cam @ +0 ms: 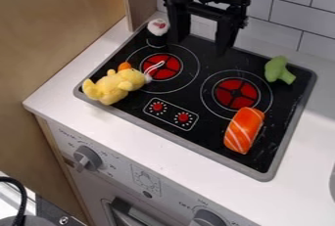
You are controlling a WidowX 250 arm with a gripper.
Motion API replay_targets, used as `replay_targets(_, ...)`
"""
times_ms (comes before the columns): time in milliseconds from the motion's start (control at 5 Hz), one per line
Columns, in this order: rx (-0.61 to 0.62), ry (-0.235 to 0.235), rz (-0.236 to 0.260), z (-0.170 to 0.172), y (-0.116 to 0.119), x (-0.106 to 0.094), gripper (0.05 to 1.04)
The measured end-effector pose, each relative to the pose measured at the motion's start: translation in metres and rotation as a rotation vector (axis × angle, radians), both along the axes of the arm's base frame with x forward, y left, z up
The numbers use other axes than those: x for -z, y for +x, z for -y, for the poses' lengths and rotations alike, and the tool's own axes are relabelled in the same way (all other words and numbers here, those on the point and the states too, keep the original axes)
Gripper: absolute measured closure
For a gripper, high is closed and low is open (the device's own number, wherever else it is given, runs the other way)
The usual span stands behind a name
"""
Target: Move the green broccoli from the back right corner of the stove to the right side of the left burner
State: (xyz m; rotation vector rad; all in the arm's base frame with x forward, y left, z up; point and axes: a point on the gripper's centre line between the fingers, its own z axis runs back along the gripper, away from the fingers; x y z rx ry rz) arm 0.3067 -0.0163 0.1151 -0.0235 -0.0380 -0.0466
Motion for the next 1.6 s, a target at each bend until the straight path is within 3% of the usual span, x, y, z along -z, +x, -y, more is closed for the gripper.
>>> replay_targets(200,-0.005,0.001,-0.028,0.000,-0.001,0.010,0.084)
replay_targets(600,-0.025,0.033,0.012,0.025,0.007,0.034,0.084)
replay_targets(800,-0.025,0.026,0.045,0.031,0.012,0.038,0.084)
replay_targets(1200,-0.020,0.001,0.089,0.046,0.023,0.048,0.084)
replay_targets(1600,-0.035,-0.067,0.110,0.061,0.038,0.050,0.084)
